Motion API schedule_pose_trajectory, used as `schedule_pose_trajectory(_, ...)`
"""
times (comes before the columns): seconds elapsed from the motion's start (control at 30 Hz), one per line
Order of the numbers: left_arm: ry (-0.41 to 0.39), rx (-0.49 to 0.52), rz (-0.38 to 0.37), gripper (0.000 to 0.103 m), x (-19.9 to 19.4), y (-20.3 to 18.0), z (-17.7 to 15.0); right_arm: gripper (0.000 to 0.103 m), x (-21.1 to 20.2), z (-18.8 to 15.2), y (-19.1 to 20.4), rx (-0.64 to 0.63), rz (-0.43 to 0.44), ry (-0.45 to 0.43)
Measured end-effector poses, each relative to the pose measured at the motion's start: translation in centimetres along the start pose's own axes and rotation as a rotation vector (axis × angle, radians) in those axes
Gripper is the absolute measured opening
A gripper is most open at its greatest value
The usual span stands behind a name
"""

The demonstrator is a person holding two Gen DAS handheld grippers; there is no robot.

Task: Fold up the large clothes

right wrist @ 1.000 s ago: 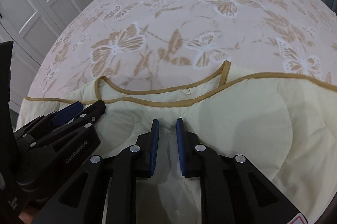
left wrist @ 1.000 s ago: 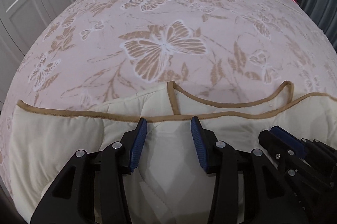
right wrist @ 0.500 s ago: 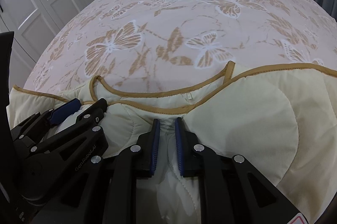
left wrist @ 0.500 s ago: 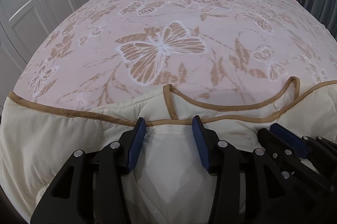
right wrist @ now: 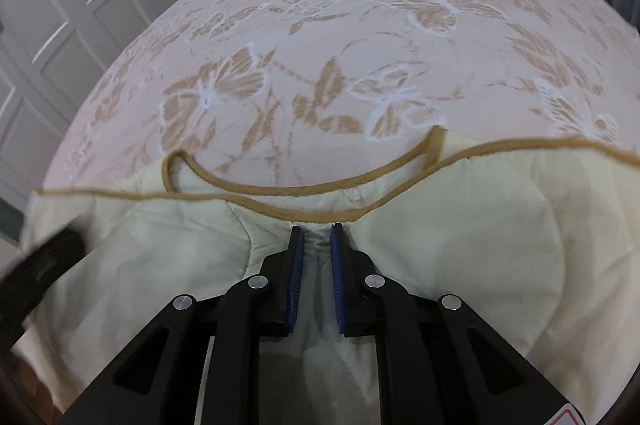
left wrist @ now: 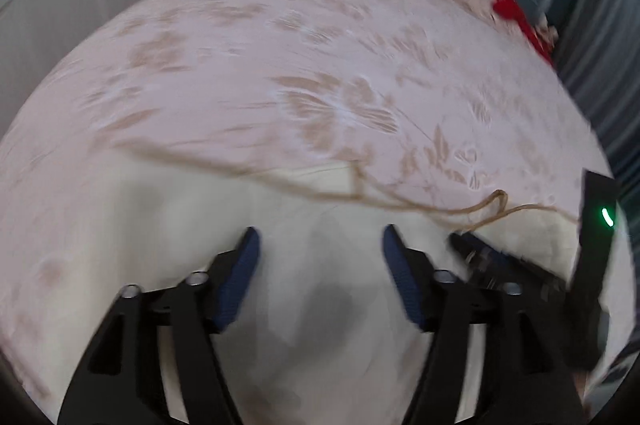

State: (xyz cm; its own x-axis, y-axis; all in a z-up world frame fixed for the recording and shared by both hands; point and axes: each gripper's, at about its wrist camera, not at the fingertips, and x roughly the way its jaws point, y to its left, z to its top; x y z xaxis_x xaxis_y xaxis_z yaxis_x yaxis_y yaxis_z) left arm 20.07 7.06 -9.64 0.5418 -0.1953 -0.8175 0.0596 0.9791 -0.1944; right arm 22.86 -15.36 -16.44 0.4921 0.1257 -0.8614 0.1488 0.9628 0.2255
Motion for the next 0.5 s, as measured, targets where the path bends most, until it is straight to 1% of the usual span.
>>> schedule_pose_trajectory(0.03, -0.007, -0.027, 0.003, 0.072, -2.0, 1.8, -0.6, 0.014, -1.7, 0.0, -0.1, 0.03, -0.012, -0.015)
schedule_pose_trajectory(0.07, -0.014, -0.062, 0.004, 0.073, -4.4, 4.2, -1.6, 0.019, -3.9, -0.4, -0.1, 0.034, 0.001, -0.045)
schedule_pose_trajectory(0.1, -0.015, -0.081, 0.01, 0.075, -5.8, 5.8, -2.3, 0.019, -6.1, -1.2, 0.2, 0.014, 0.015, -0.064)
schedule_pose_trajectory(0.13, -0.015, -0.103, 0.02, 0.077, -7.4, 7.7, -3.3, 0.019, -8.1, -2.2, 0.5, -0.013, 0.012, -0.08)
schedule_pose_trajectory(0.2, -0.008, -0.158, 0.036, 0.08, -9.7, 11.0, -5.4, 0.019, -11.5, -5.0, 0.9, -0.052, 0.014, -0.094)
schedule_pose_trajectory(0.27, 0.023, -0.2, 0.031, 0.082, -10.2, 13.0, -7.1, 0.019, -13.1, -7.7, 1.0, -0.051, 0.043, -0.07)
schedule_pose_trajectory(0.3, 0.063, -0.233, 0.01, 0.082, -9.9, 14.1, -8.4, 0.019, -13.7, -9.3, 1.2, -0.051, 0.065, -0.052)
schedule_pose_trajectory(0.33, 0.082, -0.252, -0.003, 0.082, -9.6, 14.5, -9.1, 0.019, -13.9, -11.0, 1.6, -0.064, 0.074, -0.029)
schedule_pose_trajectory(0.4, 0.141, -0.316, -0.051, 0.082, -8.4, 15.5, -10.8, 0.017, -13.8, -13.7, 2.9, -0.104, 0.061, 0.008)
schedule_pose_trajectory(0.47, 0.188, -0.373, -0.118, 0.082, -6.8, 15.8, -12.0, 0.016, -13.0, -15.3, 3.6, -0.118, 0.061, 0.039)
schedule_pose_trajectory(0.5, 0.199, -0.394, -0.132, 0.082, -6.4, 15.7, -12.2, 0.016, -12.6, -15.9, 3.7, -0.115, 0.056, 0.047)
